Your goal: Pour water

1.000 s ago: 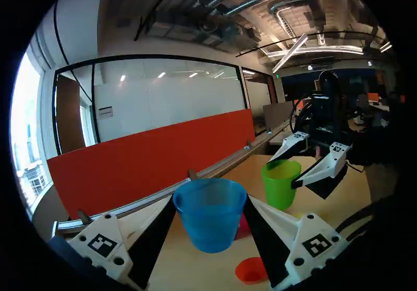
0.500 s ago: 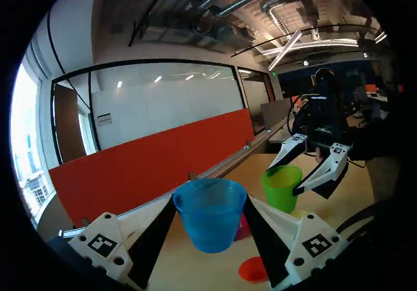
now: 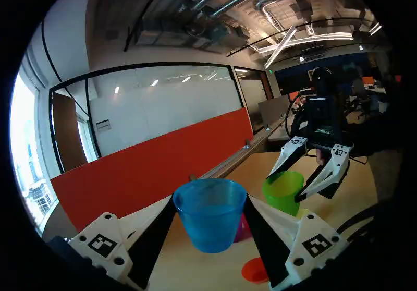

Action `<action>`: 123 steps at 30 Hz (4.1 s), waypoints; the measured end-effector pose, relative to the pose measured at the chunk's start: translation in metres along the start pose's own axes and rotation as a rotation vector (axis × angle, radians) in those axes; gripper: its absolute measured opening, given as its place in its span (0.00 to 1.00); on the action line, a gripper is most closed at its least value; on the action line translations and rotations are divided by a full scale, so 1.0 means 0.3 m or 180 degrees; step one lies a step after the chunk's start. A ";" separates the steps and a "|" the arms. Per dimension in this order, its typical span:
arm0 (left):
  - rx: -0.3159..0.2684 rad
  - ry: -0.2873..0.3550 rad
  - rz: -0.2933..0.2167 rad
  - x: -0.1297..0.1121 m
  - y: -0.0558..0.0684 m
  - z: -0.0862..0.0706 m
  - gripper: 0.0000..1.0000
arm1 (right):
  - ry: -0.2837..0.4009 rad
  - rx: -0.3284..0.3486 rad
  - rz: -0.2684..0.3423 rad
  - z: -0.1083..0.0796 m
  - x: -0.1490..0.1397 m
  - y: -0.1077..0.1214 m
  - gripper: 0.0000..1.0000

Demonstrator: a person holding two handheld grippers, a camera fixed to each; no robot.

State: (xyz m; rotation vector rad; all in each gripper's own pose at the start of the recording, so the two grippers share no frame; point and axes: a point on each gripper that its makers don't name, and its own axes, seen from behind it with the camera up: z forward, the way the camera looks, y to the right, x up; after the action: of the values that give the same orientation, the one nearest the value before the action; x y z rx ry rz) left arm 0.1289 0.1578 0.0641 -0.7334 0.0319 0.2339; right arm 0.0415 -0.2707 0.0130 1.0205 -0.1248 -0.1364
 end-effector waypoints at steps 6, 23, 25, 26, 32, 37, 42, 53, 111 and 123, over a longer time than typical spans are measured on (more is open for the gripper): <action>-0.0011 0.0009 0.0055 0.004 0.007 0.003 0.87 | -0.0013 0.0026 0.0010 0.002 -0.013 -0.011 0.95; -0.0035 0.0018 0.0274 0.039 0.046 0.011 0.87 | -0.0052 0.0113 0.0017 0.007 -0.041 -0.051 0.94; -0.0036 0.0020 0.0303 0.042 0.050 0.011 0.87 | -0.0055 0.0122 0.0014 0.007 -0.043 -0.055 0.95; -0.0037 0.0021 0.0318 0.044 0.053 0.011 0.87 | -0.0057 0.0127 0.0012 0.007 -0.044 -0.057 0.95; -0.0059 0.0034 0.0388 0.053 0.071 0.013 0.87 | -0.0075 0.0151 0.0016 0.009 -0.055 -0.066 0.95; -0.0064 0.0042 0.0473 0.054 0.082 0.016 0.87 | -0.0080 0.0172 0.0021 0.013 -0.058 -0.073 0.95; -0.0086 0.0050 0.0547 0.053 0.097 0.019 0.87 | -0.0076 0.0191 0.0023 0.017 -0.060 -0.079 0.95; -0.0087 0.0089 0.0672 0.071 0.112 0.024 0.87 | -0.0086 0.0230 0.0025 0.016 -0.073 -0.095 0.95; -0.0094 0.0227 0.1287 0.110 0.177 -0.001 0.87 | -0.0026 0.0359 0.0026 0.002 -0.071 -0.176 0.95; -0.0129 0.0240 0.1531 0.114 0.215 -0.011 0.87 | -0.0008 0.0336 0.0034 -0.006 -0.069 -0.173 0.95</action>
State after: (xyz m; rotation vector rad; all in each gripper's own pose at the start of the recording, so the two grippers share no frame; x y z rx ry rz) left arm 0.1481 0.2088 0.0152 -0.7676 0.2779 0.6671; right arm 0.0186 -0.2924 -0.0330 1.1247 -0.1408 -0.1224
